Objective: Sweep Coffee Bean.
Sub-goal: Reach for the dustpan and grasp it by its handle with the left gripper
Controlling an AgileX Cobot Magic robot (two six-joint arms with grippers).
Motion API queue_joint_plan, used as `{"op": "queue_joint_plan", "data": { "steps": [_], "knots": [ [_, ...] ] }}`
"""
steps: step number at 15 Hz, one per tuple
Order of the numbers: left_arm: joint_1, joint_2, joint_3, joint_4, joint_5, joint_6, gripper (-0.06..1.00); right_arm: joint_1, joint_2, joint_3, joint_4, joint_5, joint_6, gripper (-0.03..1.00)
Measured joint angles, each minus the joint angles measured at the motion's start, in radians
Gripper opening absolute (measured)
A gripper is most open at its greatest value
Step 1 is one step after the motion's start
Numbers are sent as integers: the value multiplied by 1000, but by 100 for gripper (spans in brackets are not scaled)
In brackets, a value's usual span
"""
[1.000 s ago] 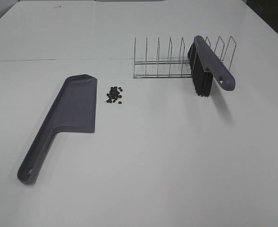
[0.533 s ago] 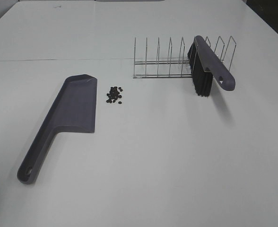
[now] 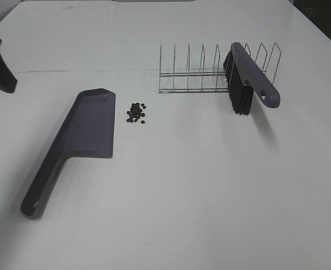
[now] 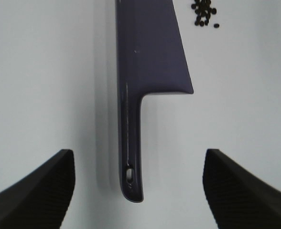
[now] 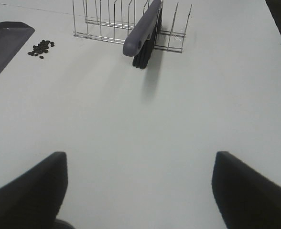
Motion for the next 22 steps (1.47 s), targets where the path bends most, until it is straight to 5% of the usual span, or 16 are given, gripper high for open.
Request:
{"op": "queue_joint_plan", "data": {
  "steps": [10,22],
  "knots": [
    [-163,455,-73,110,-43,-110,72,0,0,0,0,0,0,73],
    [-171,614,-90,171,-160,-141,71,0,0,0,0,0,0,73]
  ]
}}
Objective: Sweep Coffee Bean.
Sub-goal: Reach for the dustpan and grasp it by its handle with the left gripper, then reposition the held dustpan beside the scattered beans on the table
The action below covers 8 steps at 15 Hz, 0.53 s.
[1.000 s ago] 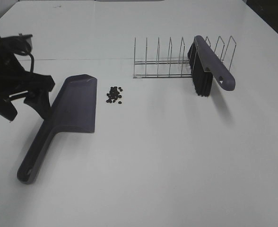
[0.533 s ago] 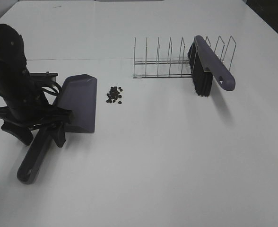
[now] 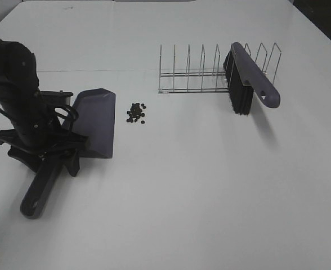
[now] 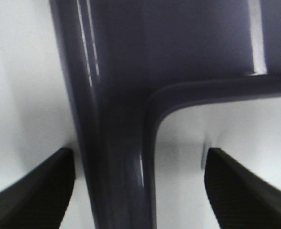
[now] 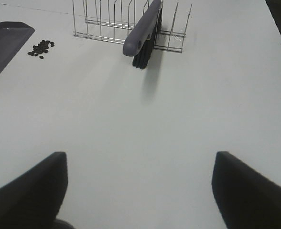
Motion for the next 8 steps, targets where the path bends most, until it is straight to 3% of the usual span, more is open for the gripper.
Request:
{"op": "queue_joint_plan", "data": {
  "steps": [2,5,8],
  "knots": [
    [0,6,-5,5,1,0,69,0,0,0,0,0,0,73],
    [0,11,-10,15,1,-27,36,0,0,0,0,0,0,73],
    [0,11,-11,14,3,-59,35,0,0,0,0,0,0,73]
  ]
}}
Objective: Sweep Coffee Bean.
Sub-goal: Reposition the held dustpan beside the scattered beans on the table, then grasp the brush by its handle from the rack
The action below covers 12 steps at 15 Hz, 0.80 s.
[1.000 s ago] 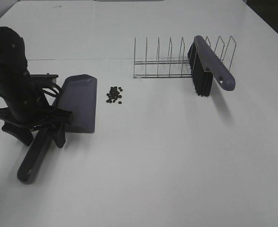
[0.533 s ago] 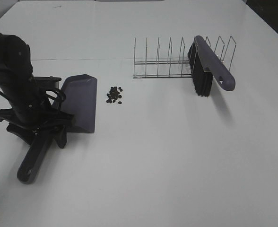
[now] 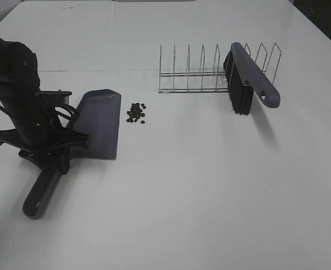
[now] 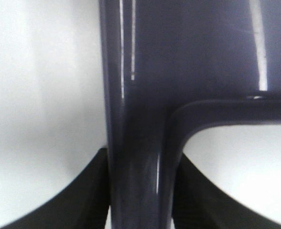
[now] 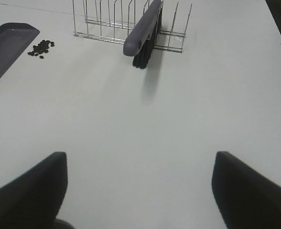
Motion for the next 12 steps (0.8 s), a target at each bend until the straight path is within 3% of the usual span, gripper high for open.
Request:
{"op": "queue_joint_plan", "data": {
  "steps": [4,12],
  "knots": [
    [0,-37,7,29,15,-62,35,0,0,0,0,0,0,73],
    [0,-152,7,39,28,-68,35,0,36,0,52,-3,0,73]
  ]
}}
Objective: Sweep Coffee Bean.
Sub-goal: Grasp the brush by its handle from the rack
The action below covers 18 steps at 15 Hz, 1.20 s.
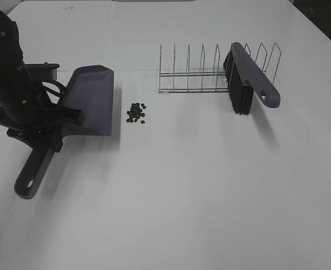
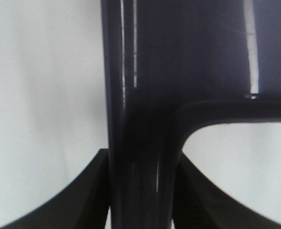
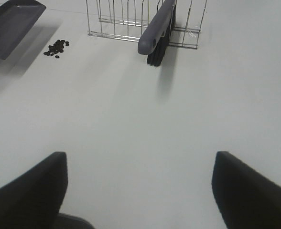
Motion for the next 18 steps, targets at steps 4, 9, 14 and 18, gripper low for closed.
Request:
{"op": "queue_joint_plan", "data": {
  "steps": [4,9,14,18],
  "knots": [
    [0,0,0,5,0,0,35,0,227,-30,3,-177,-1,73],
    [0,0,0,6,0,0,35,25,622,-171,19,-304,-70,73],
    [0,0,0,6,0,0,35,29,1143,-582,29,-219,-97,66],
    [0,0,0,6,0,0,35,29,1461,-921,30,-99,8,56]
  ]
}}
